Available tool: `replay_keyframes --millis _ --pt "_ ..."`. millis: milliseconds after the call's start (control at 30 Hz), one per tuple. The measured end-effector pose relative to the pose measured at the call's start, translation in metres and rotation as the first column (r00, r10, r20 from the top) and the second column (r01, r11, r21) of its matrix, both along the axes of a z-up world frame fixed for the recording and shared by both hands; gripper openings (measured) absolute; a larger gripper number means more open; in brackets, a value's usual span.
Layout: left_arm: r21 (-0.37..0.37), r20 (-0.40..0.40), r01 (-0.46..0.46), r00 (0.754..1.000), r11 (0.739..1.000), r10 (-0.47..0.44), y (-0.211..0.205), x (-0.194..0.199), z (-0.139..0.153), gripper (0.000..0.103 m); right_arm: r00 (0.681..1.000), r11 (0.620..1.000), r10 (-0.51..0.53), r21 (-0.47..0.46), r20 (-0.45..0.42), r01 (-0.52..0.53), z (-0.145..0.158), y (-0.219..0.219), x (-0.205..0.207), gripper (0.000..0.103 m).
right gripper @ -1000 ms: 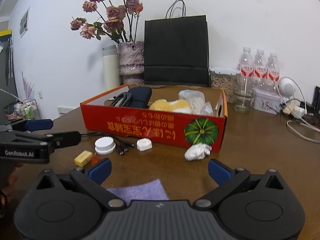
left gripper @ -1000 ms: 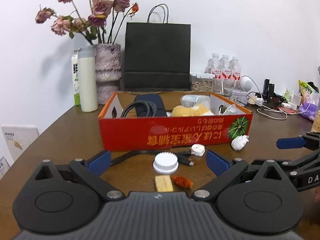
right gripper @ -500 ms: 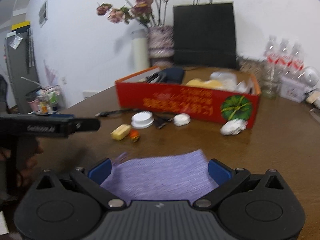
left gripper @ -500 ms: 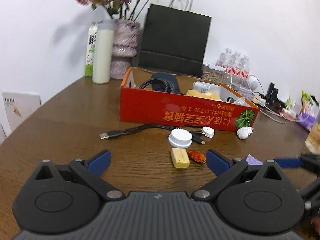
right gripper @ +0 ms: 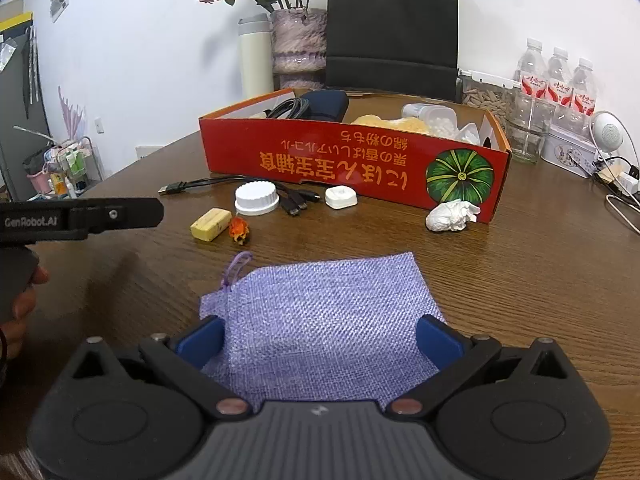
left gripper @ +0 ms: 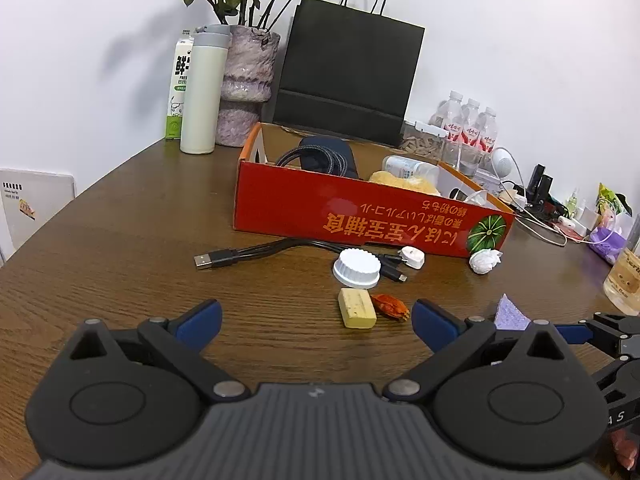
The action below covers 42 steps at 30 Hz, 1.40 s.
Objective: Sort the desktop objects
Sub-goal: 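Grasp the purple cloth bag with the right gripper while the left gripper grasps the small white lid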
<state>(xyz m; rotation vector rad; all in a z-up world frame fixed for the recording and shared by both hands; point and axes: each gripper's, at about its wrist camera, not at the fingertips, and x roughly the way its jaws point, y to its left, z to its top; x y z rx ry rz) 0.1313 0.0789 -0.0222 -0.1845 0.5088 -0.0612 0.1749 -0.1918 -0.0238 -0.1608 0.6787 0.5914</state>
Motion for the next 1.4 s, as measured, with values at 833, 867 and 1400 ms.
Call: replay_keyframes --millis 833,867,1400 --pt "-0.023 -0.045 -0.001 0.999 1.000 0.000 0.002 0.006 -0.004 0.103 1.000 1.000 0.011 0.013 0.027 -0.011 0.004 -0.026 -0.019 0.053" --pt "-0.024 -0.047 -0.001 0.999 1.000 0.000 0.003 0.006 -0.004 0.103 1.000 1.000 0.010 0.021 0.027 -0.010 0.005 -0.025 -0.017 0.034" --pt "-0.009 -0.065 -0.014 0.998 1.000 0.013 -0.003 0.012 -0.005 0.103 0.995 0.991 0.006 0.134 0.095 -0.019 0.032 -0.013 0.020 0.007"
